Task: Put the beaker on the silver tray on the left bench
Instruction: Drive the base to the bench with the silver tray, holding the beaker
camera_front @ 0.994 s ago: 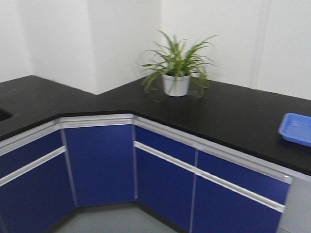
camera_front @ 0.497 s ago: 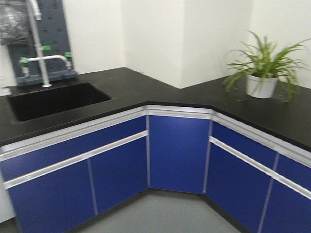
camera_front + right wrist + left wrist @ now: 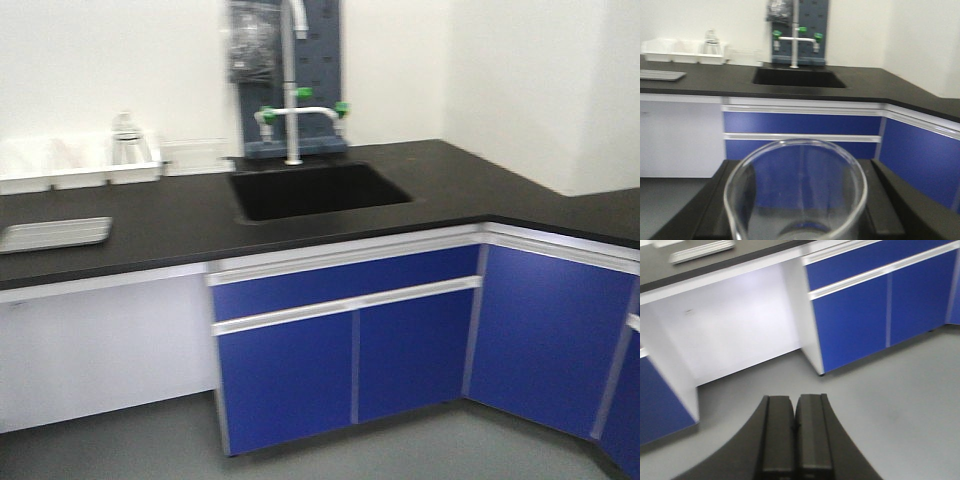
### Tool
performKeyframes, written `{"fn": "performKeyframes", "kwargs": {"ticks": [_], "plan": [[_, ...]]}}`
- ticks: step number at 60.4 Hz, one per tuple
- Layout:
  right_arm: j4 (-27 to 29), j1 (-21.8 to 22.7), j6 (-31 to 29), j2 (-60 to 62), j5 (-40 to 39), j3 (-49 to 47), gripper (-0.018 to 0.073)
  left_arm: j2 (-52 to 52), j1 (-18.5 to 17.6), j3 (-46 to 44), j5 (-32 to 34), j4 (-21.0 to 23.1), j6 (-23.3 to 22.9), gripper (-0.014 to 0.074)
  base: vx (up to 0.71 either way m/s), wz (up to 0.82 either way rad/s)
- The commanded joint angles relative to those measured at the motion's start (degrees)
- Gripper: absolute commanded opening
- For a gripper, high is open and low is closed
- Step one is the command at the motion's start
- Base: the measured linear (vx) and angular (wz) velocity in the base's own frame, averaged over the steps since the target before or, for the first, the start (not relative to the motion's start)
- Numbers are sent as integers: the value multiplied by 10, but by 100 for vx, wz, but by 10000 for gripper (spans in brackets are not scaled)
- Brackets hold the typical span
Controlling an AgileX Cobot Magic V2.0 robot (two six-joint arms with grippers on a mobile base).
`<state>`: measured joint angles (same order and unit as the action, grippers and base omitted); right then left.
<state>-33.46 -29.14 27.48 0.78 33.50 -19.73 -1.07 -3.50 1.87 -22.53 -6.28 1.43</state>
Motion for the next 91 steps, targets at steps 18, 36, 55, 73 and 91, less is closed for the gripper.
{"fn": "performKeyframes", "kwargs": {"ticks": [18,36,55,73,91], "plan": [[-20,2,0,-6,-43,-15,-10,-4,-2,11,48,1,-1,1,9,65],[-20,2,0,-6,-43,-15,-10,-4,-2,11,48,1,-1,1,18,40],[-20,2,0,-6,-43,-15,-10,-4,-2,11,48,1,-1,1,27,26],[-20,2,0,-6,-43,-15,-10,-4,-2,11,48,1,-1,1,34,12],[-20,2,0,-6,-43,-15,-10,-4,-2,11,48,1,-1,1,42,8]]}}
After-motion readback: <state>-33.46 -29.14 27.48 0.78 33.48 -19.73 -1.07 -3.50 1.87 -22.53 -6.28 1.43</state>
